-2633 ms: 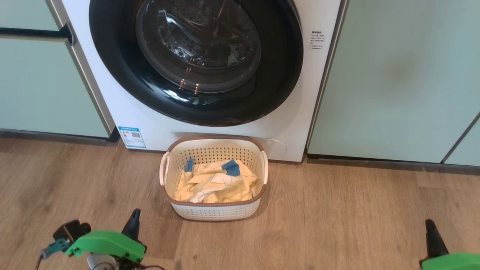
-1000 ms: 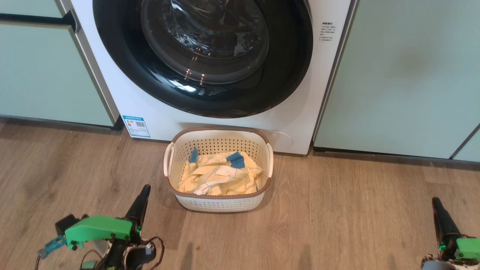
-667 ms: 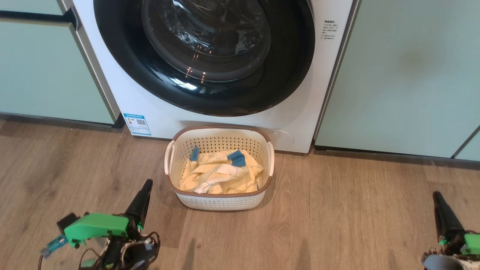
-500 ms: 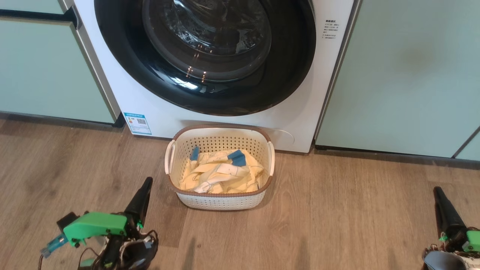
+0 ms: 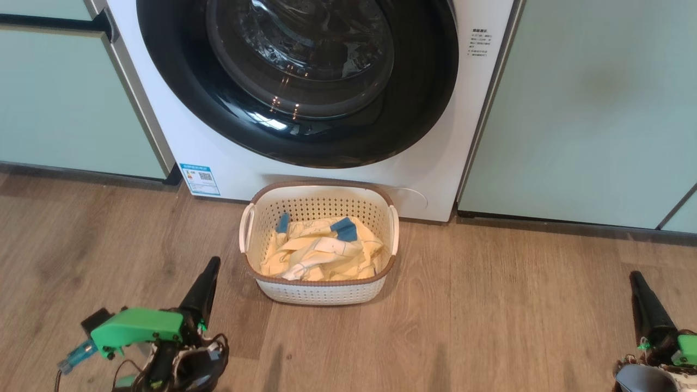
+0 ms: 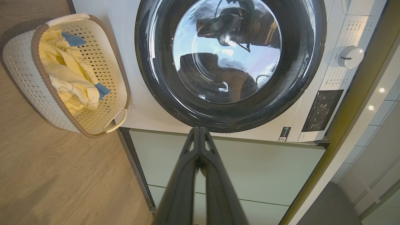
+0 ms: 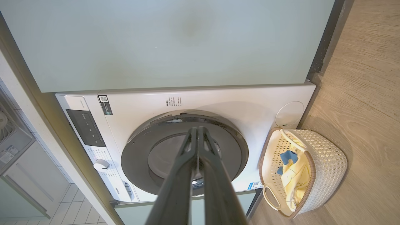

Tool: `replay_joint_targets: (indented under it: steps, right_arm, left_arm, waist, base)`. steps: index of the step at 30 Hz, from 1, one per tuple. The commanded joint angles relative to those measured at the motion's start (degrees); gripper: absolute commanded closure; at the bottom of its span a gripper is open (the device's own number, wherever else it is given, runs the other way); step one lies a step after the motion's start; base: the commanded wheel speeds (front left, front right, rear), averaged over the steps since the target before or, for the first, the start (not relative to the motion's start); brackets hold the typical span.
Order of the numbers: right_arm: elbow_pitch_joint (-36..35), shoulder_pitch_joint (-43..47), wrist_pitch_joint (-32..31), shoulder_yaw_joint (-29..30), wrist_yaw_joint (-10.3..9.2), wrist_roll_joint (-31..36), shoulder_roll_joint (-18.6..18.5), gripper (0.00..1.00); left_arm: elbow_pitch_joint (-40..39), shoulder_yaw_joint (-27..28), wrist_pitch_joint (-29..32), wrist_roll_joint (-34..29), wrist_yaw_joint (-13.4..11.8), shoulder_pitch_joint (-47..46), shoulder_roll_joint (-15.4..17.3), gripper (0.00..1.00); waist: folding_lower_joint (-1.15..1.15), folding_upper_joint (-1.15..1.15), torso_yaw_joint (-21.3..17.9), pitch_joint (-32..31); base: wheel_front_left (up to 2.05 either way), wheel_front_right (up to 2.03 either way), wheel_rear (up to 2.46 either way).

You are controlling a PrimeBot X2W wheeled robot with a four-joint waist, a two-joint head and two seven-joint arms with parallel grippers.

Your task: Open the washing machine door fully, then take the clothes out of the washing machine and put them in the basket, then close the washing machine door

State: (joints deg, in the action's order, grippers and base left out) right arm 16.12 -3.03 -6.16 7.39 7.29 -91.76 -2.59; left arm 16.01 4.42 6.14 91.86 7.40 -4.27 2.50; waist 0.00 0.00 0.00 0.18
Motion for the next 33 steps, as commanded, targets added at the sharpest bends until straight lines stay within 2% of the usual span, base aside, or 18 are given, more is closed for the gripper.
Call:
replay_joint_targets:
  steps: [1,33]
  right_arm:
    - [-2.1,-3.15,-0.32,-0.88,0.2,-0.42,-0.29,1.0]
    - [-2.1,-3.15,-0.32,-0.89,0.2,-0.42,-0.29,1.0]
  left_arm:
    - [-1.98,2.11,0.36,0.29,0.09,-1.92,0.38,1.0]
    - [-1.98,2.1,0.35,0.3,0.09,-1.92,0.38,1.0]
  waist:
    - [0.0,0.0,0.0,0.0]
    - [0.0,0.0,0.0,0.0]
  base:
    - [0.0,0.0,0.0]
    - [0.0,0.0,0.0]
